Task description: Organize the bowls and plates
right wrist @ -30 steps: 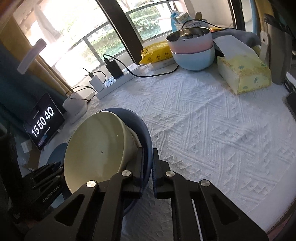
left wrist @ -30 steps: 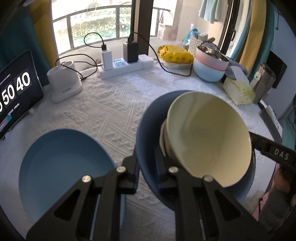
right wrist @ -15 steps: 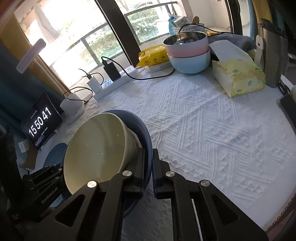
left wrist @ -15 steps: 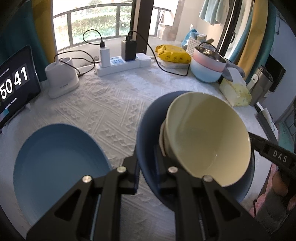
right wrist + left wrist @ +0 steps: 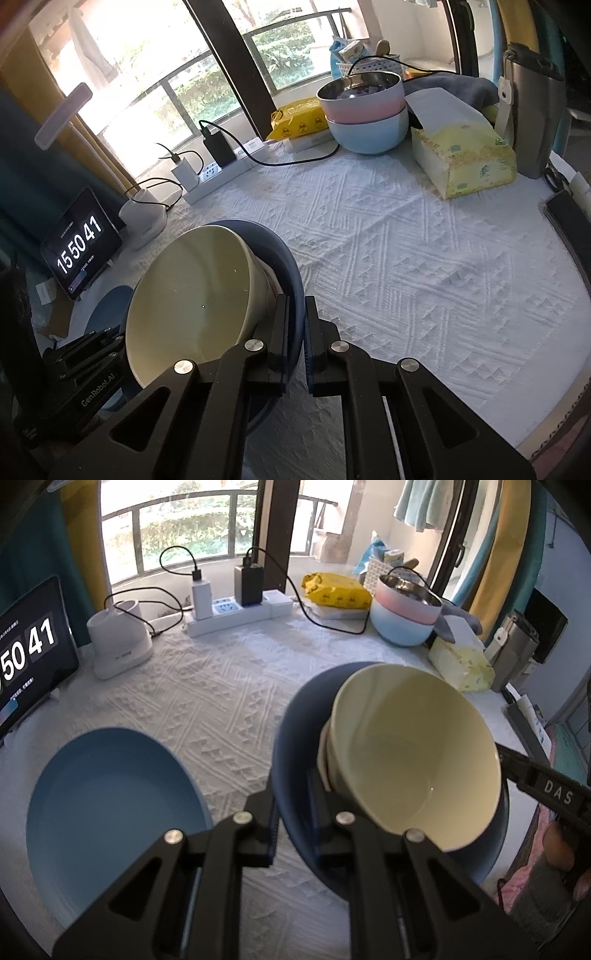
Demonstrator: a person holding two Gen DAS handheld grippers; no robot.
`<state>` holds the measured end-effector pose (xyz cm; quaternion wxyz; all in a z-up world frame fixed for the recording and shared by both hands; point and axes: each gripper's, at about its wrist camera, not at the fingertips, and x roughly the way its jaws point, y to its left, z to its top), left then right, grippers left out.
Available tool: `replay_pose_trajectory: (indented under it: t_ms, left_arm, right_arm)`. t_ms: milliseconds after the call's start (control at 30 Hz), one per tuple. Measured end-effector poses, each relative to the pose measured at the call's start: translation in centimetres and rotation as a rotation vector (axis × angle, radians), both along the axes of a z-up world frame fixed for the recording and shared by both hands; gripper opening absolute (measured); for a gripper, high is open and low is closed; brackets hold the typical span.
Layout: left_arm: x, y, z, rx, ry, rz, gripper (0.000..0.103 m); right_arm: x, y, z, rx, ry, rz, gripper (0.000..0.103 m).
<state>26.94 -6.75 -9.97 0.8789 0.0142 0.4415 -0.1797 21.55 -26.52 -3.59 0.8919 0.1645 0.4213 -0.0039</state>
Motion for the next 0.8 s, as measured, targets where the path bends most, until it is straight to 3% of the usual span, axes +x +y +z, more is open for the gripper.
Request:
replay_pose_trajectory:
  t_ms: [800]
  left_arm:
    - [-2.2, 2.1, 1.9, -0.038, -0.039, 0.022, 0.011]
  right_arm:
    - [-1.7, 1.7, 2.2, -0.025, -0.039, 0.014, 0.009]
